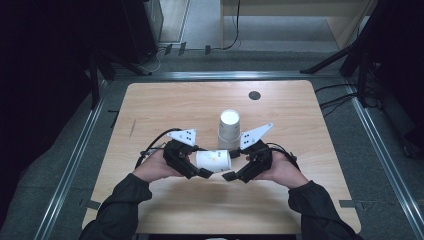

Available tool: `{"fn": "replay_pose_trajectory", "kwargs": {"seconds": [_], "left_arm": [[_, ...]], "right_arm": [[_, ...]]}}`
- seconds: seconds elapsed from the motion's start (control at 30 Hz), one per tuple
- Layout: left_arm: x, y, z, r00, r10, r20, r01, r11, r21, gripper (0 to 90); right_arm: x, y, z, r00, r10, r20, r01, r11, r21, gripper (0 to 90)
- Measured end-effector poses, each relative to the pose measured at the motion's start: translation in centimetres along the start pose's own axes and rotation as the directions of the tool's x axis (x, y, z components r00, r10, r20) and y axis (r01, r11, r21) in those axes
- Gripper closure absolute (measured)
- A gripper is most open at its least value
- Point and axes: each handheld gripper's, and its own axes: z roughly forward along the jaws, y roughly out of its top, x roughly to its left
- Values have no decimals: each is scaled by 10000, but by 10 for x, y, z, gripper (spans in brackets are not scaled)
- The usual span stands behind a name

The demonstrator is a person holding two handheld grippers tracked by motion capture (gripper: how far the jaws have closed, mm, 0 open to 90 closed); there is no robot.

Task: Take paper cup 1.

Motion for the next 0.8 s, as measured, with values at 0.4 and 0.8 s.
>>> {"fn": "replay_pose_trajectory", "kwargs": {"seconds": [0.4,0.8], "left_arm": [[-5,20,-18,9959,514,-747,-430,9929,1105,259],[-7,31,-2,9946,835,-621,-636,9600,2727,259]], "right_arm": [[-1,-3,1,9997,-50,251,45,9998,180,244],[0,-5,3,9990,-182,415,169,9994,293,246]]}}
